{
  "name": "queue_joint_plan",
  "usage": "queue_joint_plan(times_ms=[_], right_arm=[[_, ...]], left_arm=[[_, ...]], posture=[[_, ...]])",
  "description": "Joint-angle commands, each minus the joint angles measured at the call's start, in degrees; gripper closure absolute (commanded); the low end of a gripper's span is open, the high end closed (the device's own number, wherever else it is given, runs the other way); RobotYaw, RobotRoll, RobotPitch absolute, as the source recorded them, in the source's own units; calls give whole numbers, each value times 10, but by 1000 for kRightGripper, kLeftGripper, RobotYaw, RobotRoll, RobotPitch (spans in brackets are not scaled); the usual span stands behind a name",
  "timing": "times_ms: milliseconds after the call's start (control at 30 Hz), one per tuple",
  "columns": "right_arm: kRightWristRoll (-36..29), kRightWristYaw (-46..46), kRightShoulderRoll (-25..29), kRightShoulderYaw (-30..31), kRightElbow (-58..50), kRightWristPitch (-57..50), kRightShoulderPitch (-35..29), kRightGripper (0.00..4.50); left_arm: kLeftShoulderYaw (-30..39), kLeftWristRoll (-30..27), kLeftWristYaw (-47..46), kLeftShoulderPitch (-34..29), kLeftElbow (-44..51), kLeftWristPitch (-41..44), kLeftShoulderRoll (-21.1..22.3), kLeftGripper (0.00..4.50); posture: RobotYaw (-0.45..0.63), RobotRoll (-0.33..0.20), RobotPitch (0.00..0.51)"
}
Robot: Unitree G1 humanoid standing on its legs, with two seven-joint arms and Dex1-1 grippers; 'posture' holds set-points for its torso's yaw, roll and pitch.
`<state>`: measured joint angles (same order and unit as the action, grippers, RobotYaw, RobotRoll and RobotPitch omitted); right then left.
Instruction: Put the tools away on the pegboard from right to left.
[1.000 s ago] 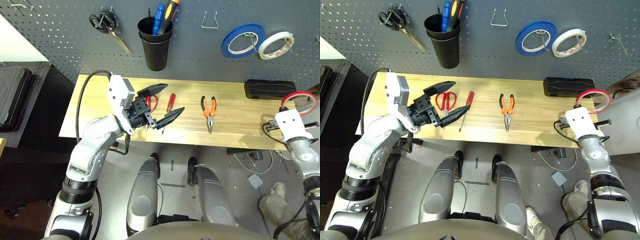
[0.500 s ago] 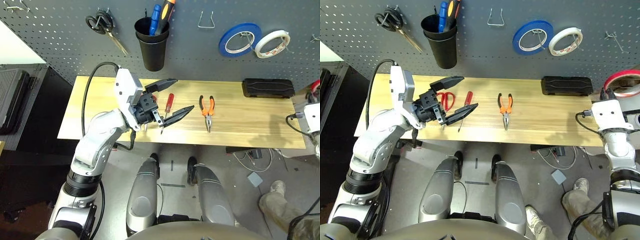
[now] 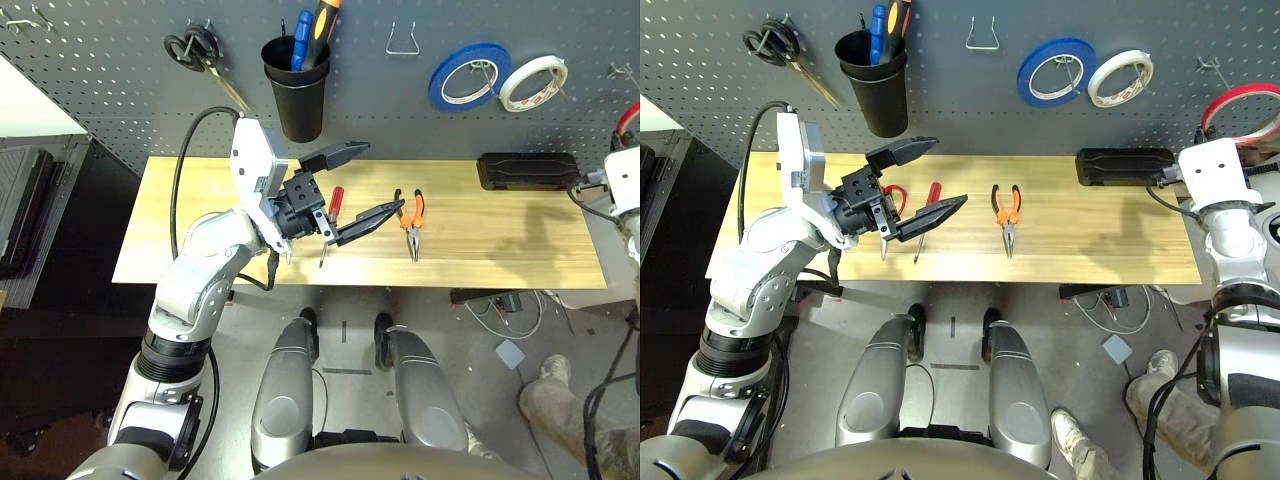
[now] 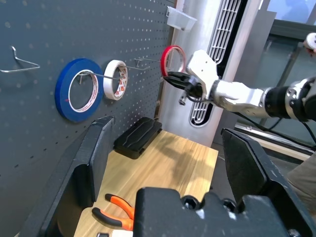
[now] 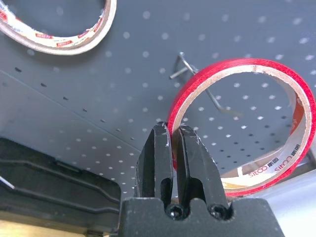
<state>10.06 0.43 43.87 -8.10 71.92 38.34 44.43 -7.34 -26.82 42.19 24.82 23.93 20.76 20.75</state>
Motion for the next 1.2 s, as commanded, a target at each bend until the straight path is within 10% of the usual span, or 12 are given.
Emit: queue_joint_plan(times_ms=[33,233,667,1200], right_arm=[[11,12,0,14,23,-74,34,4480],[17,8,-20,23,41,-166,105,4480],[23,-66,-21,22,12,29,-8,35],[-87,126,-159,2,-54,-105,-107,11]], left_arm=[[-10,11,-5,1,0,-2,-1,0],[-15,21,-12,6,-5,-2,-3,0],[-25,30,-21,-10,9,4,1,0],[-51,129,-9,-23,-58,49,116,0]], posture=[[223,0,274],[225,0,275],[231,0,290],[251,0,289]])
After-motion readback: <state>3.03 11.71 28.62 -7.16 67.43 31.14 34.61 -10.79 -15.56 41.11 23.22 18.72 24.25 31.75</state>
